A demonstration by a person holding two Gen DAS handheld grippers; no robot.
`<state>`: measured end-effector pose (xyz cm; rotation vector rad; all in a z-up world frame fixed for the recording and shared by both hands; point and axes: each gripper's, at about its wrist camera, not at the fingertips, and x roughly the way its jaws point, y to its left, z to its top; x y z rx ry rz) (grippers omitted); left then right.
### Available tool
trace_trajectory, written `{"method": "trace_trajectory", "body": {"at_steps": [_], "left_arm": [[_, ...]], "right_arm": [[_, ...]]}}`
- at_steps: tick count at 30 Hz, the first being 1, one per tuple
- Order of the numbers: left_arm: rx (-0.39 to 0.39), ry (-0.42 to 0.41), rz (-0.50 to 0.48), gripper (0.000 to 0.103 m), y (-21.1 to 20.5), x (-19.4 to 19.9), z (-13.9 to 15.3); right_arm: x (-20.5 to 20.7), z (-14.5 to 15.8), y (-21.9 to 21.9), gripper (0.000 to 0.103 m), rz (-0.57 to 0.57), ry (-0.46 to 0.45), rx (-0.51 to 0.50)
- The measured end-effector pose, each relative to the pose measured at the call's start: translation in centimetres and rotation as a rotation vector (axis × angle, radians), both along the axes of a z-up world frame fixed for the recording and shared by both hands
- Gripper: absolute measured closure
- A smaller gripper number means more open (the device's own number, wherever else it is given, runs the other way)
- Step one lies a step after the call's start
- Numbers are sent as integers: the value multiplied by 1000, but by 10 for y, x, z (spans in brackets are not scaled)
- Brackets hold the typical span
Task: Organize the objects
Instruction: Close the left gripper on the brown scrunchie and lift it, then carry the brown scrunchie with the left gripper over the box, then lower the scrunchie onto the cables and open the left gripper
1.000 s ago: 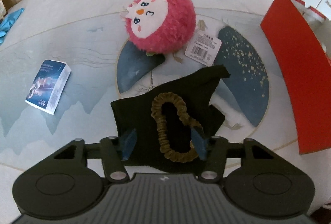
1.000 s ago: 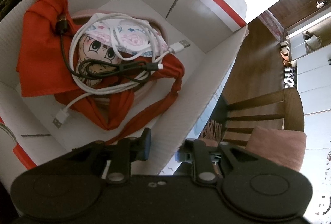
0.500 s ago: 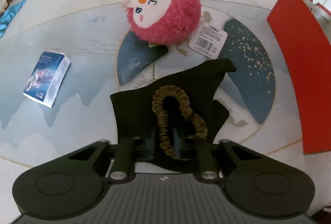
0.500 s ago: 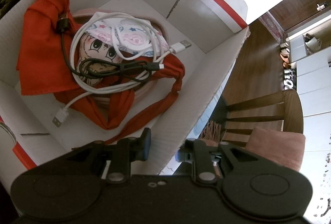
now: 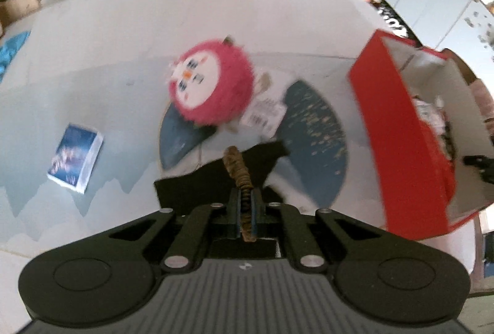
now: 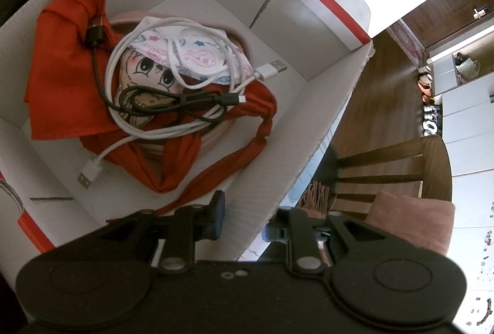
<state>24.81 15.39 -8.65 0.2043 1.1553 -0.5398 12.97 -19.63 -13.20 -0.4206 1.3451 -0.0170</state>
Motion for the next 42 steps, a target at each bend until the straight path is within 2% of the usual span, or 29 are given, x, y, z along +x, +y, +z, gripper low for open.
{"method": "trace_trajectory", "body": {"at_steps": [7, 13, 18, 23, 32, 36, 42], "left_arm": [[-37, -45, -104, 99, -32, -6, 48], [-83, -106, -233, 99, -73, -16, 84], [-110, -130, -348, 99, -116, -27, 99], [-114, -160, -470, 99, -164, -43, 100], [-100, -159, -566, 99, -232, -56, 74], [-93, -131, -577, 99, -249, -54, 60], [-135, -59, -590, 99, -269, -55, 44]], "right_arm": [[1, -1, 0, 82, 3, 6, -2], [2, -1, 0, 82, 8, 9, -5], [1, -2, 1, 81, 9, 9, -9], [1, -3, 2, 81, 10, 10, -16], [1, -3, 1, 81, 14, 8, -15], [1, -3, 2, 81, 16, 9, -16], [0, -2, 1, 81, 15, 7, -12]]}}
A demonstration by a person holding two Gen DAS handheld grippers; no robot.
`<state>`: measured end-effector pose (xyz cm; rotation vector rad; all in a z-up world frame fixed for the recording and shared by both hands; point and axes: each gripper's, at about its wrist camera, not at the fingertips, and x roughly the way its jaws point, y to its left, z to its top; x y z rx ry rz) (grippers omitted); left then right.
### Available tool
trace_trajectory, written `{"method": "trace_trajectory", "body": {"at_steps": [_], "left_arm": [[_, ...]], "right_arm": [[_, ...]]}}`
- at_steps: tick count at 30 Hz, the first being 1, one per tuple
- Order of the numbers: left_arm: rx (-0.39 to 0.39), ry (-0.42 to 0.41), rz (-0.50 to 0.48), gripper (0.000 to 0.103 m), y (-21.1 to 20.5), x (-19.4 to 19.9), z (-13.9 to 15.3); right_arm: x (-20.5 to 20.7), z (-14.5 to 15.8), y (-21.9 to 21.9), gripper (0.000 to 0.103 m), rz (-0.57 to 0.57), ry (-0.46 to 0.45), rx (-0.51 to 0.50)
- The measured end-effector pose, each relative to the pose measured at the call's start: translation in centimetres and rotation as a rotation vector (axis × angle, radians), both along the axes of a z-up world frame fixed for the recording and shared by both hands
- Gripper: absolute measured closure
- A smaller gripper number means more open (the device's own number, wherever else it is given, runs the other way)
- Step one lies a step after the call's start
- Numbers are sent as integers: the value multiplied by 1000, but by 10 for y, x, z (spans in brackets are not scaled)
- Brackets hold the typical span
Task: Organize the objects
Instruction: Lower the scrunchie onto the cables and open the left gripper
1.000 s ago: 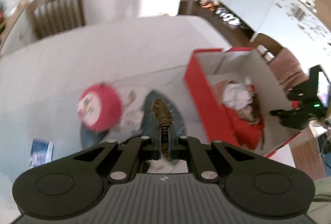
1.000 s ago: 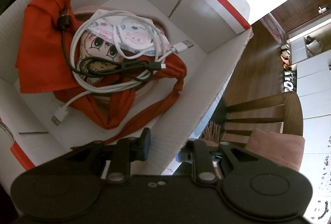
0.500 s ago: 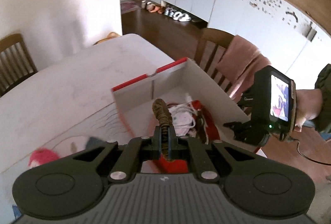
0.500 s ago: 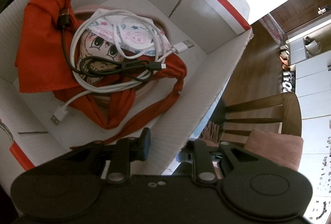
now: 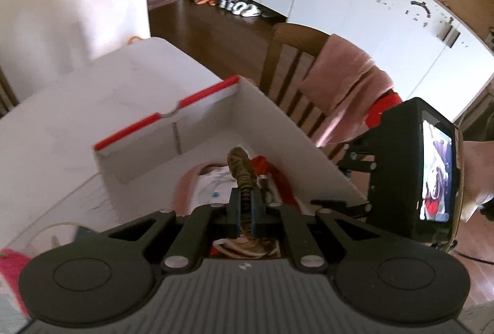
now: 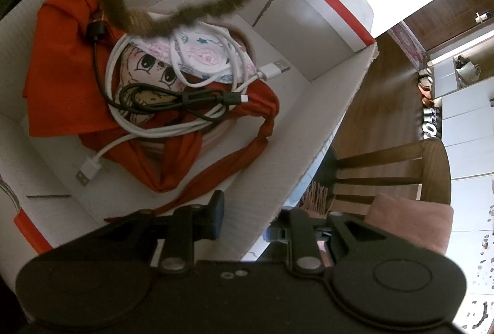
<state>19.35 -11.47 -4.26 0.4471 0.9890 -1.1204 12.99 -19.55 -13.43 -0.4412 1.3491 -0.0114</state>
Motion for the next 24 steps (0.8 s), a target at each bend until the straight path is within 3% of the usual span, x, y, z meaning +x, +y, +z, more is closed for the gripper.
{"method": "trace_trajectory", "body": {"at_steps": [10, 24], "left_arm": [[32, 144, -47, 99, -8, -12, -32], [167, 172, -68, 98, -3, -24, -71]], "right_arm": [[0, 0, 0, 80, 1, 2, 4], [1, -2, 0, 80, 5, 3, -1]]}}
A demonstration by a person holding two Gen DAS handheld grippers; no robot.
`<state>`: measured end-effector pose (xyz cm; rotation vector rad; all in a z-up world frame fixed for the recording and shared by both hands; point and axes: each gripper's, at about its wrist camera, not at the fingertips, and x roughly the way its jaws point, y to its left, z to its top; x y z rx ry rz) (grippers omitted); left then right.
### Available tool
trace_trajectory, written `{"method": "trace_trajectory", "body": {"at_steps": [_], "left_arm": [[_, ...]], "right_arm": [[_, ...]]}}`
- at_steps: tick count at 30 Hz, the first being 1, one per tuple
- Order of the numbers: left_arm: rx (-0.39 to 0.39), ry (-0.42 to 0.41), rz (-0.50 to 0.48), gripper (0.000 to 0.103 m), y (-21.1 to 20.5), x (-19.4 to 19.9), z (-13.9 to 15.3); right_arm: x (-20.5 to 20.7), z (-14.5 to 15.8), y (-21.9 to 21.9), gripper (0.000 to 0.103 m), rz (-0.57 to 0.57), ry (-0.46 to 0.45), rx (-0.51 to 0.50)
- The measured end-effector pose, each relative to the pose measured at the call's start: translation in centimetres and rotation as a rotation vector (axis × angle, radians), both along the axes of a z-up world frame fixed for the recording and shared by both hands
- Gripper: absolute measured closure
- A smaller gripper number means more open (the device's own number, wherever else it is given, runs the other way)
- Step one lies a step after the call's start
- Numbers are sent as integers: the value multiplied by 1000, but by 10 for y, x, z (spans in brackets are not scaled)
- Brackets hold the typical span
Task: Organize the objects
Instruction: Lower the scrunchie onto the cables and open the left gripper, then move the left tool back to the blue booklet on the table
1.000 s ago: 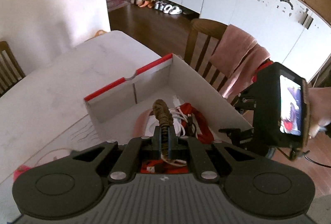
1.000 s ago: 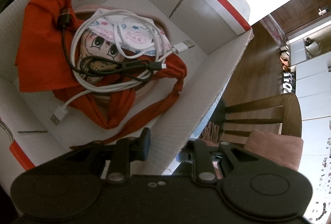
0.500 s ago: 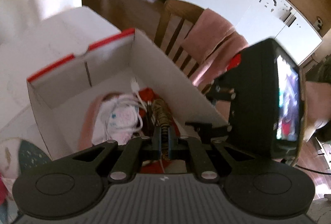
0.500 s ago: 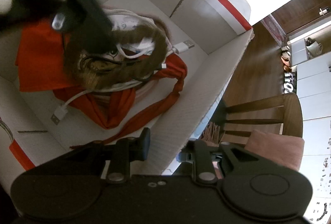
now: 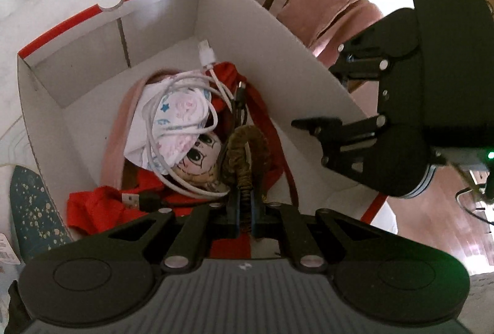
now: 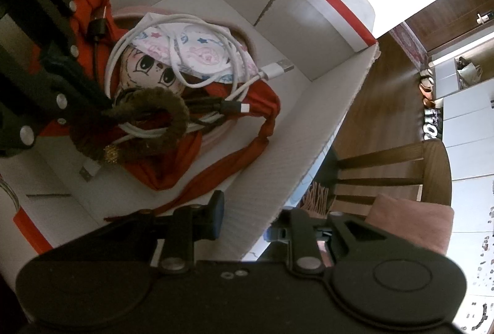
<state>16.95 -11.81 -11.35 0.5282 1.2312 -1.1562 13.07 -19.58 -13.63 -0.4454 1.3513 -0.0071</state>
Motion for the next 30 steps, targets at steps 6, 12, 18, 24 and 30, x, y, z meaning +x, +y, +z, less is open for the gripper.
{"method": "trace_trajectory", "body": {"at_steps": [6, 12, 18, 24, 30], "left_arm": [[11, -27, -21, 92, 5, -7, -3], [-21, -18, -31, 52, 12, -11, 2], [-48, -43, -38, 45, 22, -19, 12], [-115, -85, -16, 42, 41, -20, 39], [-172, -147, 59, 37, 76, -10, 67]], "right_arm": [[0, 0, 0, 80, 0, 0, -1], [0, 0, 1, 80, 3, 0, -3], [-1, 0, 1, 80, 2, 1, -4], [-1, 0, 1, 80, 4, 1, -6], [0, 0, 1, 80, 1, 1, -5]]}}
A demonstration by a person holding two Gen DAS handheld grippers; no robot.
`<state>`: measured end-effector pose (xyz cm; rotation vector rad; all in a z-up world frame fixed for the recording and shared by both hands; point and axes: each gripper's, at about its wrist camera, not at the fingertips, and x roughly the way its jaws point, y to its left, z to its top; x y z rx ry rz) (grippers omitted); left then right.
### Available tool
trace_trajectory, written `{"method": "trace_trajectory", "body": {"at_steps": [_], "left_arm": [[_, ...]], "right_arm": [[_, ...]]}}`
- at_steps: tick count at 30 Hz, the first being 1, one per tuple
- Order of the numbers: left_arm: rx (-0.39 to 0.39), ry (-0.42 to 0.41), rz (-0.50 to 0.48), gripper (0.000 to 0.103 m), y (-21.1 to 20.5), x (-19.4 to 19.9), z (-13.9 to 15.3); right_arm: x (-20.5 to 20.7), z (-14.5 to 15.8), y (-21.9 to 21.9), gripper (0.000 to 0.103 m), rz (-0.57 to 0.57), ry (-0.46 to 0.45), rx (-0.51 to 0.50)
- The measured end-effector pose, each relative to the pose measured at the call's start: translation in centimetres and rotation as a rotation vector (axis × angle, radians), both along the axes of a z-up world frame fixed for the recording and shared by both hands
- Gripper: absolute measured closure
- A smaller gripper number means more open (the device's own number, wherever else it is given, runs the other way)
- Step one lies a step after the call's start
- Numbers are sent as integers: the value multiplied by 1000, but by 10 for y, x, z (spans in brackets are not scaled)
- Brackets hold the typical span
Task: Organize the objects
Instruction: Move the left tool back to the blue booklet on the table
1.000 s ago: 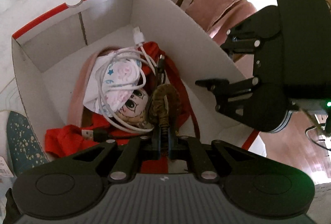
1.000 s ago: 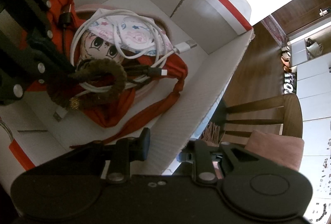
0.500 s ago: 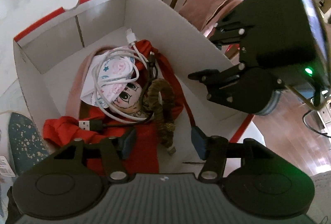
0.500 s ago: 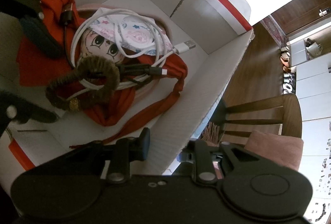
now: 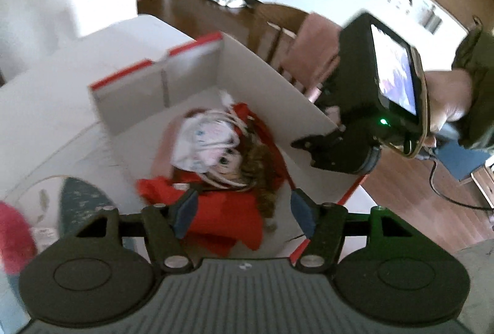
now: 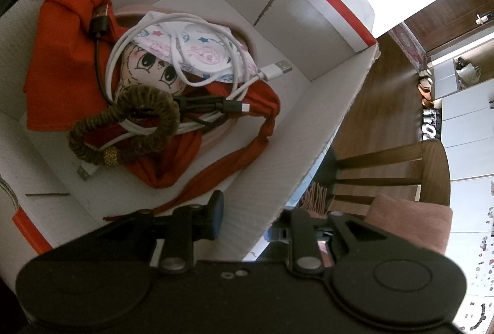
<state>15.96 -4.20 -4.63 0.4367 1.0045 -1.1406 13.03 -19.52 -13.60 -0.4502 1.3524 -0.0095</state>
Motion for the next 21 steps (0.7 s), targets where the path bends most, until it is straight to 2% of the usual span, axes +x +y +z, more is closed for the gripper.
{"method": "trace_trajectory", "body": {"at_steps": [6, 9, 15, 21], "left_arm": [[-28, -43, 141, 37, 46, 26, 21], [-33, -76, 234, 32, 78, 40, 27], [1, -110, 380, 28, 133, 62, 27], [57, -128, 514, 22, 183, 84, 11]], "right_arm": [[-1, 0, 0, 80, -8, -7, 4], [0, 0, 0, 80, -6, -4, 2], [1, 0, 0, 80, -6, 6, 1], [3, 0, 1, 80, -6, 13, -4]]}}
